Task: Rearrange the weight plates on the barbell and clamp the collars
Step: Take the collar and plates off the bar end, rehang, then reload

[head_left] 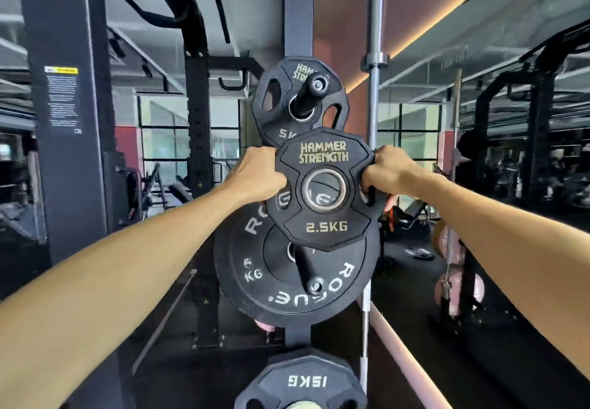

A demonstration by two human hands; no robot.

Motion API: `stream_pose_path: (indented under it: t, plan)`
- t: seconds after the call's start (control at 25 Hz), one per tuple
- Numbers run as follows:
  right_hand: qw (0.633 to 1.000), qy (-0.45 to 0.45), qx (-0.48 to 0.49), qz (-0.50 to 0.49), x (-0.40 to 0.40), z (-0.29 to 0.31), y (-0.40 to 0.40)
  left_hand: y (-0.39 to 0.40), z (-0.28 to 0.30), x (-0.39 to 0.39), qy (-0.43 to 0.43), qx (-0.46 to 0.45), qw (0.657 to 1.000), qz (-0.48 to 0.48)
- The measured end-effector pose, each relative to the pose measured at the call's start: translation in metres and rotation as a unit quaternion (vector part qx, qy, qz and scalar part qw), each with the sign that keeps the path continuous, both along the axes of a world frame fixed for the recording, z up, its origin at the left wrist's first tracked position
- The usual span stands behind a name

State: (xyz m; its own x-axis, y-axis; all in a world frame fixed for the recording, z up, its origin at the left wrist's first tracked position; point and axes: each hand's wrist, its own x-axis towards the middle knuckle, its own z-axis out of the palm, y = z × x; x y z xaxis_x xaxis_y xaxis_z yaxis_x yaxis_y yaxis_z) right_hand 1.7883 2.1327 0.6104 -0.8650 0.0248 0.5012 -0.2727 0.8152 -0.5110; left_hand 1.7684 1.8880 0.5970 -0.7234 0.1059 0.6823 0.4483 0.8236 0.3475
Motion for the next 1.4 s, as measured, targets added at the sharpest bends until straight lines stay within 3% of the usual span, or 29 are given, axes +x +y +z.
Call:
stream_pose_path:
  t: [0.12,0.44,1.0,1.2,1.4]
  plan:
    - [0.999,0.02,0.03,0.005,-0.011,0.02,0.006,0.004,0.023,0.002,0.023,-0.015,0.999,0.036]
    - [0.992,0.111,-0.001,0.055,-0.023,0.103,-0.003,0.002,0.108,0.011,0.111,-0.012,0.99,0.081]
    - [0.989,0.123,-0.028,0.072,-0.058,0.154,-0.005,0.003,0.157,-0.014,0.106,0.055,0.992,0.033]
    - [0.983,0.156,-0.044,0.082,-0.11,0.151,-0.002,-0.001,0.158,-0.055,0.112,-0.02,0.993,0.043]
    - [0.953,0.294,0.063,0.041,-0.165,0.136,0.001,-0.015,0.148,-0.105,0.18,-0.097,0.976,0.07]
